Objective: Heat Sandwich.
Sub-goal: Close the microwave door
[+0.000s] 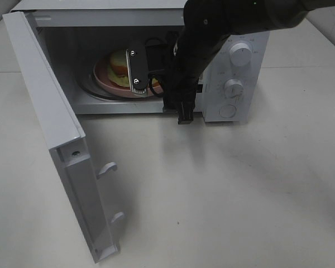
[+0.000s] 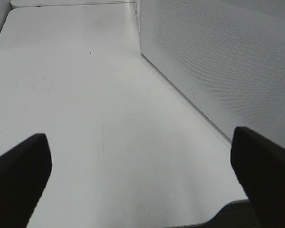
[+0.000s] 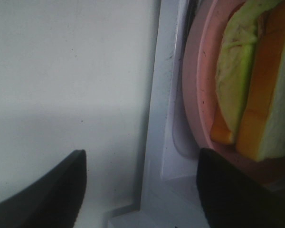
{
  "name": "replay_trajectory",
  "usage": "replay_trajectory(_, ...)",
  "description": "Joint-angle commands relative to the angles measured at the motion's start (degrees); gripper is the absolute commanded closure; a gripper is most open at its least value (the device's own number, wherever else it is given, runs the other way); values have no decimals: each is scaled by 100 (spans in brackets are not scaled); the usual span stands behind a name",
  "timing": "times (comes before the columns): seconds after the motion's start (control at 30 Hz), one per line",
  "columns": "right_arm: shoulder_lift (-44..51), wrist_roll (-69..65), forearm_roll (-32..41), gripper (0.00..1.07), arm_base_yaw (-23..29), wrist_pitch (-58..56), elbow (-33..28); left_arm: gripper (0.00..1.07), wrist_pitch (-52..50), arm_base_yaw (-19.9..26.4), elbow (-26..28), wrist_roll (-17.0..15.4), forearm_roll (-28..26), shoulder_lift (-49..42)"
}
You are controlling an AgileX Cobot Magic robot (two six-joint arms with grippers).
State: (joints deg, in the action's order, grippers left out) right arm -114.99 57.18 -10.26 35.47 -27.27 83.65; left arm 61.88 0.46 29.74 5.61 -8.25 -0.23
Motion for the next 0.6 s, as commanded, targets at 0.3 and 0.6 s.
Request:
replay_trajectory(0.3, 1014, -504, -6, 42, -6, 550, -1295, 9, -34, 11, -6, 0, -6, -97)
replay_trajectory(0.6, 1845, -819, -6, 42, -6, 791, -2384, 9, -34, 11, -6, 0, -6, -97)
